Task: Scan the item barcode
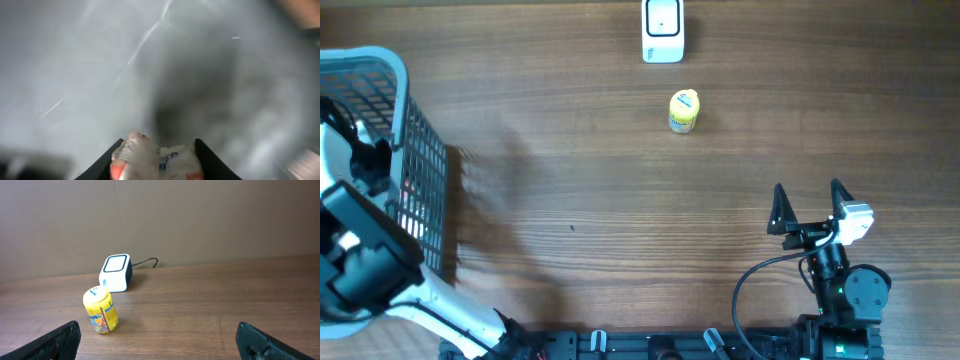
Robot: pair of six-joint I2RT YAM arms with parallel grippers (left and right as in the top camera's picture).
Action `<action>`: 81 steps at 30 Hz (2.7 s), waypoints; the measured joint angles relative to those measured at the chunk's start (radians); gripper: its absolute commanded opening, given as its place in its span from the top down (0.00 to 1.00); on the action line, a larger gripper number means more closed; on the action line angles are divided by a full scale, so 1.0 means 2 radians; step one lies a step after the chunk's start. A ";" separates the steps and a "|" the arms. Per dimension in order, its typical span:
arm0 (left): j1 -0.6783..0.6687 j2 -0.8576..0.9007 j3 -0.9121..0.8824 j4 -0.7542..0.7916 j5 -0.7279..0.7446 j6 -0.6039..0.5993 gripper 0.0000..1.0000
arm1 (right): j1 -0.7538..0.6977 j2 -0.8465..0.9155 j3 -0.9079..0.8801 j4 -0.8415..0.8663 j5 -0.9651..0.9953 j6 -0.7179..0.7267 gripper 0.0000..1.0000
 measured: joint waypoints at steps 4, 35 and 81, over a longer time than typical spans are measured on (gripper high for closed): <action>-0.001 -0.127 0.051 -0.010 0.000 -0.035 0.59 | 0.000 0.000 0.000 0.000 0.000 0.000 0.00; -0.549 0.069 0.055 0.027 0.049 -0.158 0.70 | 0.000 0.000 0.000 0.000 0.000 0.000 0.00; 0.039 -0.239 -0.263 0.092 -0.075 -0.412 0.00 | 0.000 0.000 0.000 0.000 0.002 0.000 0.00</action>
